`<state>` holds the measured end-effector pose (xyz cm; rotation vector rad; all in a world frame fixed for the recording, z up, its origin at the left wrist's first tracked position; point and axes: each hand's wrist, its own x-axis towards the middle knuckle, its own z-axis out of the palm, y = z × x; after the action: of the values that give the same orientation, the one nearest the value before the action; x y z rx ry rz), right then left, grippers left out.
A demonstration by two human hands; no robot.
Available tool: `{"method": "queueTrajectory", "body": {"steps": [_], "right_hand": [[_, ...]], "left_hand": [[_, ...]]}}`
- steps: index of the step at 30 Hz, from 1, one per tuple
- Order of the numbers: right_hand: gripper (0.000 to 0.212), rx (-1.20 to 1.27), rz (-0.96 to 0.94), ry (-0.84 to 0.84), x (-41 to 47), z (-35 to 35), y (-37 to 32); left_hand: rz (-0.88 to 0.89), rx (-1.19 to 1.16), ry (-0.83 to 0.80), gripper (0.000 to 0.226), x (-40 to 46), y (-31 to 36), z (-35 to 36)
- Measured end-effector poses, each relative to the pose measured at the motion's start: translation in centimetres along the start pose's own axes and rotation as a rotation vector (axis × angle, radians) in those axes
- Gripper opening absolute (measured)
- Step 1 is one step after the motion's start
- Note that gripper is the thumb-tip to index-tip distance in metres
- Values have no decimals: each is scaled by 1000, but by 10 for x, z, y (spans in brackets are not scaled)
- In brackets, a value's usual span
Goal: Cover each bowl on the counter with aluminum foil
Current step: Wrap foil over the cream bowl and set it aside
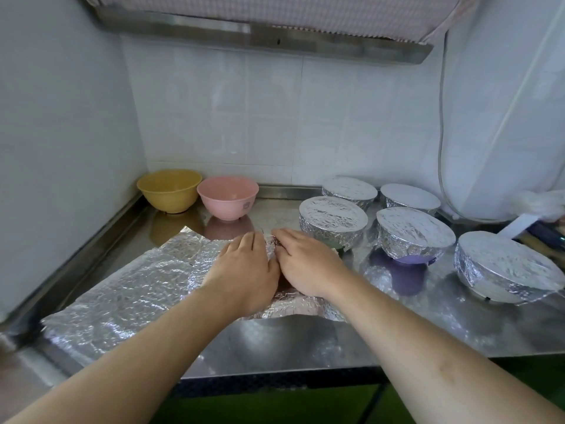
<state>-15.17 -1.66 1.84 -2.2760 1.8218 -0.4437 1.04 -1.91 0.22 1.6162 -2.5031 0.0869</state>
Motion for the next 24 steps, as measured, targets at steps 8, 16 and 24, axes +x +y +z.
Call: {"method": "queueTrajectory", "body": {"steps": [8, 16, 24], "right_hand": [[30, -39, 68, 116, -4, 6, -4], [44, 3, 133, 95, -18, 10, -10], [67, 40, 181, 88, -23, 13, -3]], "left_hand": [[-68, -116, 18, 61, -6, 8, -5], [-14, -149, 44, 82, -8, 1, -1], [-45, -146, 53, 89, -12, 6, -1]]}}
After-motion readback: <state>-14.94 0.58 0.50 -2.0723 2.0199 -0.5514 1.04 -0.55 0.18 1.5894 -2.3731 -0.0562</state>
